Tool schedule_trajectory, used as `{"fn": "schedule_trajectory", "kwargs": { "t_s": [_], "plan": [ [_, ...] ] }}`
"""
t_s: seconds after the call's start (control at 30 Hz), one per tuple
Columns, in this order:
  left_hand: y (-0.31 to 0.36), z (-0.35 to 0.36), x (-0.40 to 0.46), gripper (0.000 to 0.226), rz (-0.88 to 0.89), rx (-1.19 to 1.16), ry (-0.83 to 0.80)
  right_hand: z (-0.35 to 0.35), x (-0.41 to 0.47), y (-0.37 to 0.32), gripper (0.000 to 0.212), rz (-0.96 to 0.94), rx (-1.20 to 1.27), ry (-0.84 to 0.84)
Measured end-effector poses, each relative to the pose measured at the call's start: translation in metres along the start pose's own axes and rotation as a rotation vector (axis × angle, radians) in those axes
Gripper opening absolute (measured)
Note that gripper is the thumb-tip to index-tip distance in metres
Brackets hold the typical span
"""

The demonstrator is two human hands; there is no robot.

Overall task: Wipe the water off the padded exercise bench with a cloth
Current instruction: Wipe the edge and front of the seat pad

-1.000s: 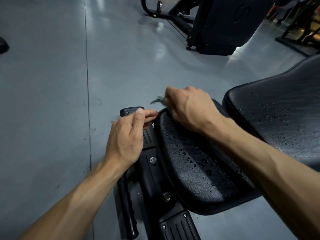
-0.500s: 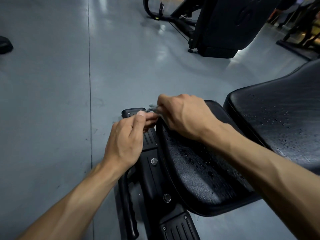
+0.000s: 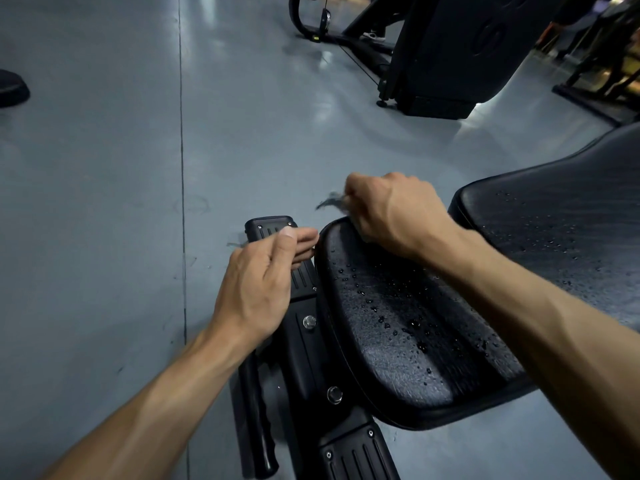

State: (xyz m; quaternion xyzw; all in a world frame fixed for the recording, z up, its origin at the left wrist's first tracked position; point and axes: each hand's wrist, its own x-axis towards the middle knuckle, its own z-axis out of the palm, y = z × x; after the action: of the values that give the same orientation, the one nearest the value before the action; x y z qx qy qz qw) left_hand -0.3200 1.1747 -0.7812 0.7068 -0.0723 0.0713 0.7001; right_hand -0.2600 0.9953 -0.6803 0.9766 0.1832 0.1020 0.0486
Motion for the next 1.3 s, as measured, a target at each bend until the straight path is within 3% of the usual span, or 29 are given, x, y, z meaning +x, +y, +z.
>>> {"fn": "schedule_trajectory", "kwargs": {
  "t_s": [0.1,0.3,0.5,0.73,0.93,1.1,1.3],
  "plan": [
    [0.002,0.000,-0.001,0.052,0.002,0.011,-0.008,-0.002,0.004,0.011,0.031,0.074,0.028,0.020],
    [0.002,-0.001,0.000,0.049,-0.012,0.005,-0.002,0.002,-0.017,-0.026,0.028,-0.144,0.066,-0.013],
    [0.004,0.001,-0.003,0.052,-0.015,0.011,0.002,-0.006,0.000,0.010,0.034,0.074,0.021,-0.006],
    [0.003,-0.001,-0.003,0.050,-0.024,0.023,0.010,0.001,-0.020,-0.021,0.026,-0.179,0.072,-0.015],
    [0.006,0.001,-0.005,0.049,-0.025,0.019,0.006,-0.006,-0.008,0.000,0.032,-0.008,0.035,0.026],
    [0.009,-0.002,-0.005,0.039,-0.037,0.010,0.039,0.001,-0.025,-0.027,0.023,-0.196,0.057,-0.027],
    [0.005,-0.003,-0.006,0.043,-0.026,0.017,0.070,-0.007,-0.010,-0.004,0.031,-0.055,0.030,0.018]
  ]
}}
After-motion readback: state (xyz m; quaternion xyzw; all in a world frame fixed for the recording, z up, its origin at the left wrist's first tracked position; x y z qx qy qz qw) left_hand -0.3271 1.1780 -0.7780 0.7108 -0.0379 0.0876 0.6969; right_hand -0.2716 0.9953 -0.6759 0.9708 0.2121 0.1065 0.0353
